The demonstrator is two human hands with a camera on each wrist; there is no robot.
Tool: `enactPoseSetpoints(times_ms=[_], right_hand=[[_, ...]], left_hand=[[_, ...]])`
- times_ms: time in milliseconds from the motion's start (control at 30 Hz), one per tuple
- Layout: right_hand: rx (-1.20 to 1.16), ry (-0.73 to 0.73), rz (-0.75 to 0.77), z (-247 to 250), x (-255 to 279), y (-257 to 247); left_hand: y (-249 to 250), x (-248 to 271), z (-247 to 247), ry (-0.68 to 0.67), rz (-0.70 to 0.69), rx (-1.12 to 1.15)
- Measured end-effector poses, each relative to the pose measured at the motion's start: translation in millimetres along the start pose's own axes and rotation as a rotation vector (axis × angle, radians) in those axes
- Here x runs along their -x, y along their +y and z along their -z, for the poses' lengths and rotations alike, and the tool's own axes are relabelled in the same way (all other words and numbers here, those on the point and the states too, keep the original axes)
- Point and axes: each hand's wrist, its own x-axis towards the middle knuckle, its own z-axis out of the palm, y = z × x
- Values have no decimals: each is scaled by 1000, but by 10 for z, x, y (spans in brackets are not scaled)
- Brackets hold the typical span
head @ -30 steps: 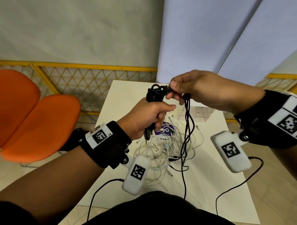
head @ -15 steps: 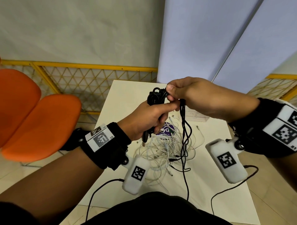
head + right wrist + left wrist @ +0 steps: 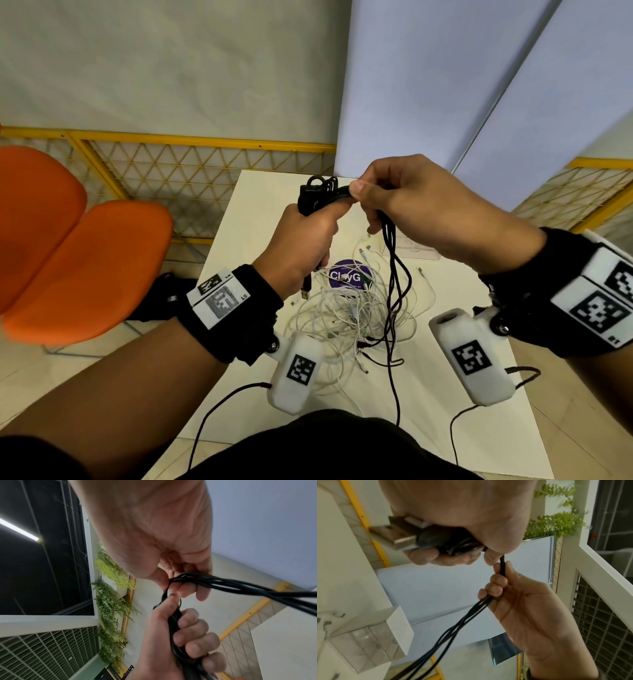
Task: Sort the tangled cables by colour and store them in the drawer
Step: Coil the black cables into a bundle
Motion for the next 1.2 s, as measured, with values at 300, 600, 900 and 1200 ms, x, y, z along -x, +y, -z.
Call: enactPoseSetpoints(times_ms=[300,600,900,1200], right_hand=[[-174,-66,-15,-102,76,63],[-331,-39,-43,-157,87,179],[-568,-19,-4,-261,32,169],[-333,-15,-61,-97,-29,244]], left_hand=[[124,-14,-100,84,115,245],[162,13,-136,131,69,201],[249,85,-94,88,68,81],[203,114,-53,-11,116,-42]])
